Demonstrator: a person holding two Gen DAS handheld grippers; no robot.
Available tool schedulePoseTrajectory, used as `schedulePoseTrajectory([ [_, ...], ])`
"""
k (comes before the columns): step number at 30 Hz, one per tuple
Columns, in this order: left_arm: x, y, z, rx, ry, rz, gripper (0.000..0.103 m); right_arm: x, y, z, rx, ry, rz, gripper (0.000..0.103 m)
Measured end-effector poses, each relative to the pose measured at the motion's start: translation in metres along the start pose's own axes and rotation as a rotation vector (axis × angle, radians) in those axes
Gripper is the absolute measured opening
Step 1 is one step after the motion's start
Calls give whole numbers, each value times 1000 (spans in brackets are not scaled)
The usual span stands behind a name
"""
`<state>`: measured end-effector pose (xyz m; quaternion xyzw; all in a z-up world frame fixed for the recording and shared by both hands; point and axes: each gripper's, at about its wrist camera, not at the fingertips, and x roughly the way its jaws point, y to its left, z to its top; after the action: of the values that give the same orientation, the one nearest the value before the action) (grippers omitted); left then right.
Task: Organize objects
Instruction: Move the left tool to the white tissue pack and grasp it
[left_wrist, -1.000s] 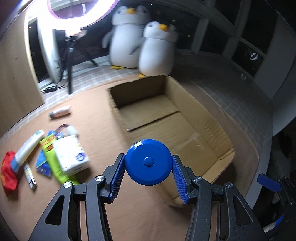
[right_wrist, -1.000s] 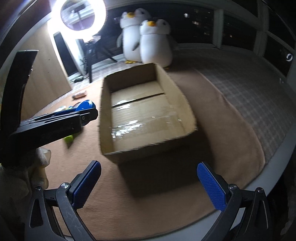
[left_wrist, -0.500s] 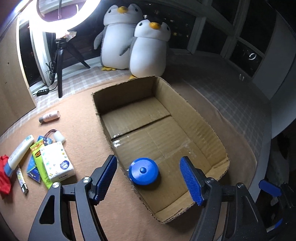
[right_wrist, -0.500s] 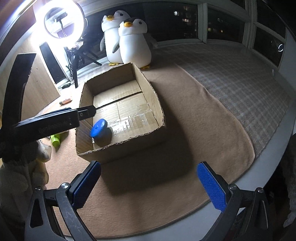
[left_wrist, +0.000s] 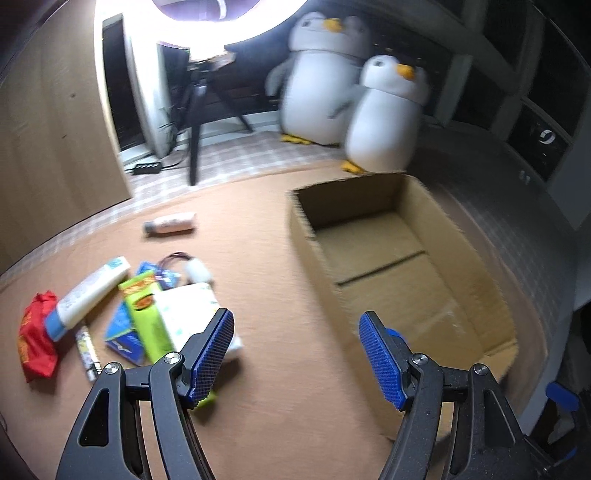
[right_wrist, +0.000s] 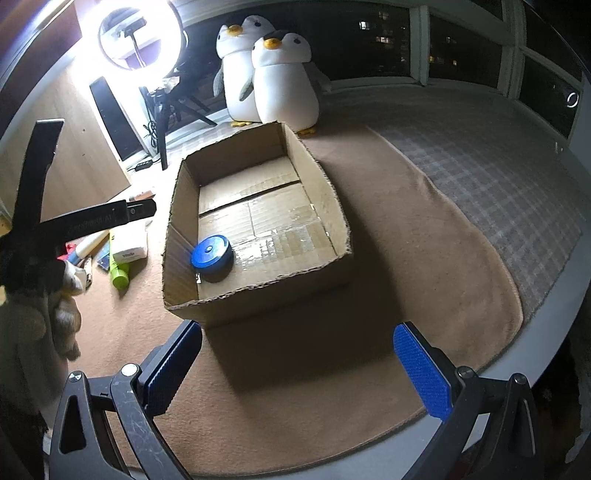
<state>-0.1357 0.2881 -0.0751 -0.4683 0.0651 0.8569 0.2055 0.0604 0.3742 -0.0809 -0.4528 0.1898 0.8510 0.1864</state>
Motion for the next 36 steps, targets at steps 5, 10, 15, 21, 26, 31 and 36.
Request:
schedulePoseTrajectory([
  [5,12,37,10,-67,17,48,74,1,5,-1,-12,6,9,103],
  [10,26,76,23,-131,35,85,74,1,6,-1,-19,9,11,103],
  [15,44,105,38,-178,69,92,74,0,7,-1,-25,11,13,103],
  [21,62,114,44,-189,102,101,69,-1,8,-2,-34,14,14,103],
  [26,80,111,43,-171,149,76,55,-2,8,-2,-35,14,11,103],
  [31,91,110,37,-164,181,53,45,-2,9,0,-43,16,8,103],
  [36,87,107,31,-146,185,6,42,-2,14,0,-53,15,10,103],
])
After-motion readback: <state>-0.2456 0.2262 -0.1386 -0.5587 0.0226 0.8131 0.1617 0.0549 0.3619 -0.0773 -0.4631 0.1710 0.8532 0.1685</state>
